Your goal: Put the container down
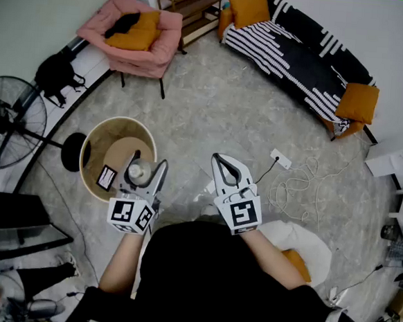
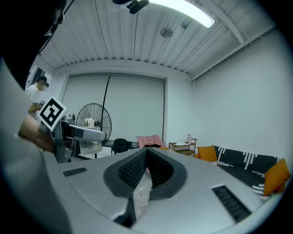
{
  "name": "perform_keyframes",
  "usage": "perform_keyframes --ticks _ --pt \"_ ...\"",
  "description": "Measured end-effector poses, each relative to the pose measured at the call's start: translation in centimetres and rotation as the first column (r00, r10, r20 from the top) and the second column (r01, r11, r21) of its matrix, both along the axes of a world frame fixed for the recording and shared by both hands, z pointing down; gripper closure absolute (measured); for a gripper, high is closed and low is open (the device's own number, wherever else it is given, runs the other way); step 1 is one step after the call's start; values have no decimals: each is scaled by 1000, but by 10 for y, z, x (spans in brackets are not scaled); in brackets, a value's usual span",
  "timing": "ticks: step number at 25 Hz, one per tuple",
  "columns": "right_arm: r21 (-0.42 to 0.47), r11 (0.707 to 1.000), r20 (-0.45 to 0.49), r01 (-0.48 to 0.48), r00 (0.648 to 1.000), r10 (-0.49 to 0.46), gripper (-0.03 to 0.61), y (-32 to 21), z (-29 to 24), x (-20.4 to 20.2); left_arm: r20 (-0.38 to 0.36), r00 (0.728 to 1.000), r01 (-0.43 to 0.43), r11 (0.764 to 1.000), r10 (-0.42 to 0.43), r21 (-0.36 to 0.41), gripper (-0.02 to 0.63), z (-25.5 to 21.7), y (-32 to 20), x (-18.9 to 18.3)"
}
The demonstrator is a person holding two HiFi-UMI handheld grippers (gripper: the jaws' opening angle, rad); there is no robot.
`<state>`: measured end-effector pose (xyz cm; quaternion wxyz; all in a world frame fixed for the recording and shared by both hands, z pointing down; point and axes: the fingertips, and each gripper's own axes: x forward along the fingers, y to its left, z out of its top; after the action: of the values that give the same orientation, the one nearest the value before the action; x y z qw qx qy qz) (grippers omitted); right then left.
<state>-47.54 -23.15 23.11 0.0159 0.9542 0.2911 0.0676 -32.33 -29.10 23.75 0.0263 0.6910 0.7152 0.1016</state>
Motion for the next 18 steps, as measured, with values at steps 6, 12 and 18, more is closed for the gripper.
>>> perform_keyframes --ticks 6,12,18 --pt "51 998 -104 -21 994 26 557 28 1 -29 -3 1000 2 1000 -2 -11 264 2 28 -15" --pt "70 995 -102 -72 992 79 557 68 19 -39 -22 995 -94 996 94 -5 264 9 75 -31" --pt "76 990 -69 -123 989 128 557 136 35 -47 -17 988 -155 988 155 -13 264 18 152 -31"
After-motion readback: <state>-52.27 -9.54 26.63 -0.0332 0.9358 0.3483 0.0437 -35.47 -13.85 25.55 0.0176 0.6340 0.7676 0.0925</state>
